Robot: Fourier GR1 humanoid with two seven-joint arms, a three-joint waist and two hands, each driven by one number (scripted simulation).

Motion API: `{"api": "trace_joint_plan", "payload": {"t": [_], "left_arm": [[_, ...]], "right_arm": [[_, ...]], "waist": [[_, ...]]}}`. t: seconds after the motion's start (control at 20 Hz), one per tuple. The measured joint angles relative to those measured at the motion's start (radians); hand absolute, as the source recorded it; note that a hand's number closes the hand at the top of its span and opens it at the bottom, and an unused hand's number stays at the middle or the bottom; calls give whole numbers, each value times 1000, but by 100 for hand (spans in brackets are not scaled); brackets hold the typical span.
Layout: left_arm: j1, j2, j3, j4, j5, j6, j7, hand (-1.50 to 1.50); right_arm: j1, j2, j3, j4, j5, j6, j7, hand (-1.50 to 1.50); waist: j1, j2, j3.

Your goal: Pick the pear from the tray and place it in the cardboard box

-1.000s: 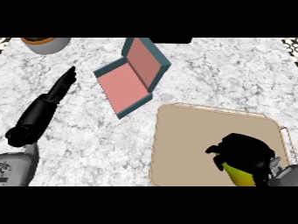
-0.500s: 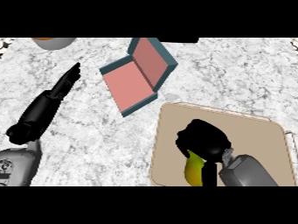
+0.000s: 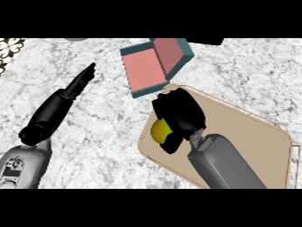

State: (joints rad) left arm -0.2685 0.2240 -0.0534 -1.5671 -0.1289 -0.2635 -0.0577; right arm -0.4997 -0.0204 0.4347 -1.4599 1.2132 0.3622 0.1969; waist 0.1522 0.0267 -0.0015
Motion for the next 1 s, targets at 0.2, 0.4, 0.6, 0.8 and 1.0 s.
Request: {"api": "trace_joint_plan", "payload": {"t": [0.2, 0.4, 0.6, 0.8, 1.0], "left_arm": [[-21, -14, -23, 11, -3, -10, 0, 0], [-44, -25, -39, 22, -3, -17, 7, 0], [-61, -32, -41, 36, -6, -15, 4, 0], [-71, -35, -47, 46, -15, -13, 4, 0], [-86, -34, -41, 61, -20, -8, 4, 0]], "right_arm": [[-145, 13, 16, 40, 5, -67, 164, 150], [-279, 18, 9, 79, -5, -140, 340, 150], [-393, 19, -35, 115, -14, -241, 532, 150], [-502, 20, -63, 185, -7, -340, 724, 150], [-611, 17, -85, 285, -7, -416, 843, 150]], "waist": [[36, 2, -2], [57, 2, -2], [60, 3, -3], [59, 4, -4], [50, 6, -4]]}}
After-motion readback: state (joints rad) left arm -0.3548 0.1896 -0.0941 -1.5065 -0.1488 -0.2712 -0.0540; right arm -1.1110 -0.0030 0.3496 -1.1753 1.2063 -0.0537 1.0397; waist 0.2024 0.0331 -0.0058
